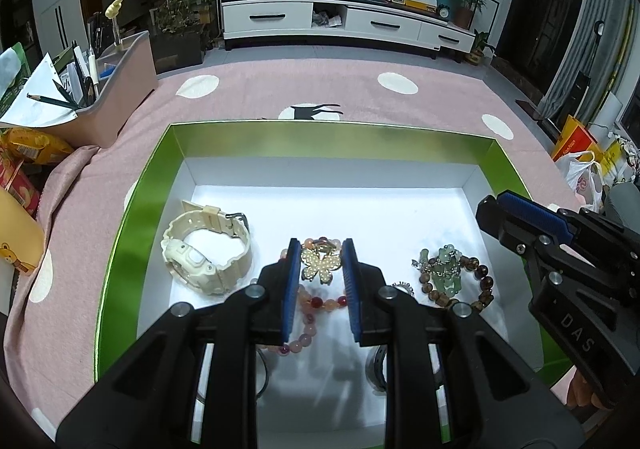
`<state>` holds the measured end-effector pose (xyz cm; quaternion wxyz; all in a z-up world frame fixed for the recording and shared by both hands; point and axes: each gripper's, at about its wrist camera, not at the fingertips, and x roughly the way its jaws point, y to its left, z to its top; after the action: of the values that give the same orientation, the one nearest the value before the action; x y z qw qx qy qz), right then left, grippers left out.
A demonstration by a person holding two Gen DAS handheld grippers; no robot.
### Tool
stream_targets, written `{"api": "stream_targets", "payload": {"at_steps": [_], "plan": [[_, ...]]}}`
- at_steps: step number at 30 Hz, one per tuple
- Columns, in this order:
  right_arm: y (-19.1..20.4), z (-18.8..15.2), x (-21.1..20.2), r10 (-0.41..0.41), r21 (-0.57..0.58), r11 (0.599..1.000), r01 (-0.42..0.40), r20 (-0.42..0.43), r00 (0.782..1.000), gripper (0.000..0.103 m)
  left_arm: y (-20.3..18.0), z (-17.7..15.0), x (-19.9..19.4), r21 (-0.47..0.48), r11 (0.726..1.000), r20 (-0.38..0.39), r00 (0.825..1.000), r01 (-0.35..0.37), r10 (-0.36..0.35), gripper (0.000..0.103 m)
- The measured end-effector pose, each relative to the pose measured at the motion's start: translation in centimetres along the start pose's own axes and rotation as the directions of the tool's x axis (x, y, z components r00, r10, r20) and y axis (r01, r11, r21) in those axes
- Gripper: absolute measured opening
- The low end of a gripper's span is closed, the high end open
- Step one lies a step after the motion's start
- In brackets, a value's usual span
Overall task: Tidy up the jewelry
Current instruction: 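Lower the flower pendant and ring into the box and open both tools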
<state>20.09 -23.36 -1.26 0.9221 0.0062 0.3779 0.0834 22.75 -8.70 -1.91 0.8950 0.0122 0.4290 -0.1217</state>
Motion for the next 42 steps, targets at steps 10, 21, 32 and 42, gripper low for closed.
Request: {"api": "stream_targets", "payload": {"at_steps": [10,21,32,42], "plan": [[0.2,-0.19,0.02,0.009,-0.006,1.0,-0.009,-0.014,1.0,0.019,-0.07,-0.07,0.1,0.007,1.0,-0.007,1.0,-0.006,0.006,0.021],[0.24,-0.46,0.24,0.01,-0.008,1.0,-0.011,-0.022,1.0,0.019,0.06,-0.2,0.06,0.01,1.0,-0.006,1.0,-0.012,0.012,0.021],[0.51,-0.78,0.3,0.025,-0.007,1.0,-0.025,-0.029,0.999,0.019,0.0,-0.29,0.23,0.019,1.0,-0.013,1.0,-0.019,0.019,0.021],[0.5,-0.78,0.29,0.025,-0.008,1.0,-0.025,-0.029,0.999,0.019,-0.35,-0.37,0.29,0.031,0.999,-0.017,1.0,-0.023,0.024,0.021]]}}
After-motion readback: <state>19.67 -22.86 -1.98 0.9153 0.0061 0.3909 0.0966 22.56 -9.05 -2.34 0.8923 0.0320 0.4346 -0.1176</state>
